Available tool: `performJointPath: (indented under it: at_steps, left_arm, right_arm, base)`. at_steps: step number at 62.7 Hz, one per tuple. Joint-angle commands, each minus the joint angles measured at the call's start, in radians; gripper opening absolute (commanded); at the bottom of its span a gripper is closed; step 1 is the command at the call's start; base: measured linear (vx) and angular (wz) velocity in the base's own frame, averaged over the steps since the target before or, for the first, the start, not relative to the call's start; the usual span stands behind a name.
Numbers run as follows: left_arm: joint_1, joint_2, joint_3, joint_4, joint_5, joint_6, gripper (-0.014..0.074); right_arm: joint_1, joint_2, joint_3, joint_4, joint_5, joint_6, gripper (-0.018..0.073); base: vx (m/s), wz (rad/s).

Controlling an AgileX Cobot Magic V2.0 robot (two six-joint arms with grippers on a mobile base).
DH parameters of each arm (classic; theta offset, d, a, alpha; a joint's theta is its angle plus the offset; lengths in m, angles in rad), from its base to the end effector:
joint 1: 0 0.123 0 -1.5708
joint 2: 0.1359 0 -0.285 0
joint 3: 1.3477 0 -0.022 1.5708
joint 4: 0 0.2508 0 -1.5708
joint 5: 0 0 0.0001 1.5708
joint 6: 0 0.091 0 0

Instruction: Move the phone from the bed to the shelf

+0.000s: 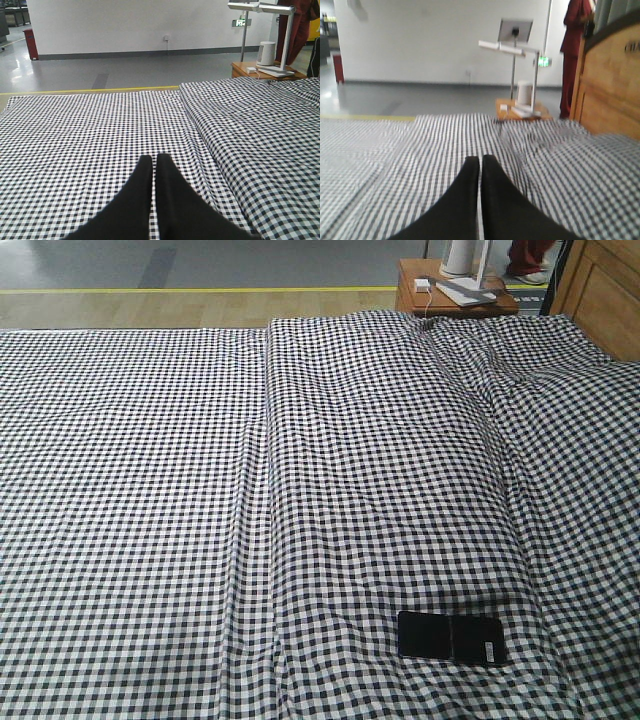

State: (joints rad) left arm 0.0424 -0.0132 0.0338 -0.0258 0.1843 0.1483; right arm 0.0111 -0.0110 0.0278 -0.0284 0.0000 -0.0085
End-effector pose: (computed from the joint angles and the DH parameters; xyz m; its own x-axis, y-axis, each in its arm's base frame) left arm 0.0562 0.0020 0.1857 -0.1210 0.1176 -0.9857 -0.0230 0.9924 0.1212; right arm 0.0566 0.0006 0.2044 0.0707 -0.0361 -0.9968 -0.0085 0.9993 -0.0368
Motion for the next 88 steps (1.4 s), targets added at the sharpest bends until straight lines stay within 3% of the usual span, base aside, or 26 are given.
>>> performJointPath:
  at_steps: [1,11,31,50,67,77,88]
  left_arm:
    - [-0.004,-0.013,-0.021,-0.009,-0.072,-0.006,0.0001]
    - [-0.004,-0.013,-0.021,-0.009,-0.072,-0.006,0.0001]
    - [-0.004,-0.013,-0.021,-0.009,-0.072,-0.006,0.0001]
    - [-0.004,-0.013,-0.021,-0.009,-0.072,-0.006,0.0001]
    - [-0.004,-0.013,-0.021,-0.009,-0.072,-0.006,0.0001]
    - [-0.004,-0.013,-0.021,-0.009,-0.072,-0.006,0.0001]
    - [-0.004,-0.013,-0.021,-0.009,-0.072,-0.006,0.0001]
  right_arm:
    - [-0.004,-0.012,0.001,0.003,-0.199,-0.008,-0.0006]
    - [-0.004,-0.012,-0.009,0.003,-0.382,-0.008,-0.0006]
    - [-0.004,0.014,-0.249,0.003,-0.302,-0.031,-0.0006]
    - [-0.004,0.249,-0.584,0.003,-0.098,-0.027,-0.0006]
    - [-0.004,0.503,-0.869,0.003,0.255,-0.022,-0.0004]
    - [-0.004,0.625,-0.944,0.003,0.398,-0.022,0.0013]
    - [-0.004,0.744,-0.952,0.007,0.526,-0.022,0.01]
  base:
    - [0.0,0.0]
    - [0.0,0.0]
    - [0.0,0.0]
    - [0.0,0.0]
    - [0.0,0.0]
    - [0.0,0.0]
    - [0.0,0.0]
